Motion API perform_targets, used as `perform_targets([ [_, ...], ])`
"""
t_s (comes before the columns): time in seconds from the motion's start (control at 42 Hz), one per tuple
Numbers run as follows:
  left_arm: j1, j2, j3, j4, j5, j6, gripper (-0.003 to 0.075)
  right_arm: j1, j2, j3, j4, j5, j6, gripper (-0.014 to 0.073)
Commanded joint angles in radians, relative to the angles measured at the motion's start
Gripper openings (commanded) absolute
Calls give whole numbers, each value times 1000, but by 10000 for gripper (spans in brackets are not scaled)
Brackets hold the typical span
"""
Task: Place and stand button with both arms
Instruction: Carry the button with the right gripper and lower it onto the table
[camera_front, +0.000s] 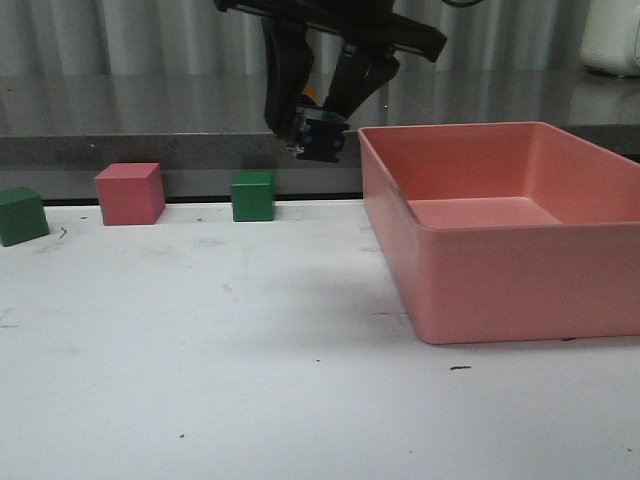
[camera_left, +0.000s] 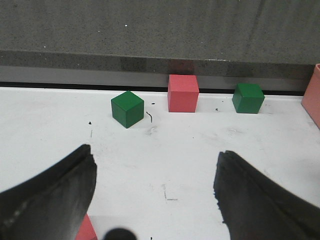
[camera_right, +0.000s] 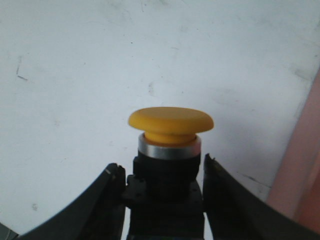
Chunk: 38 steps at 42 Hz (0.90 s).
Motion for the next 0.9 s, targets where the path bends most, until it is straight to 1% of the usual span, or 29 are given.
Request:
perform_targets([
  [0.0,-8,10,-34,-6,-76,-4,492,-3,-35,-31,85,-54,0,309],
  [0.071,-8,10,-34,-6,-76,-4,492,-1,-11,-31,125,-70,0,309],
  [0.333,-13,10,-34,-6,-76,-4,492,-1,60,-31,193,-70,0,309],
  [0.5,-13,10,-34,-6,-76,-4,491,10,107,-31,203,-78,0,309],
  [0.642,-13,10,-34,-6,-76,-4,491,42,142,-31,207,-104,-12,309],
  [0.761,-13,10,-34,-6,-76,-4,491,82,163,-33,166,-137,-24,309],
  [0.88,-13,10,-34,-6,-76,-4,492,133,179,-34,51,-167,57,309],
])
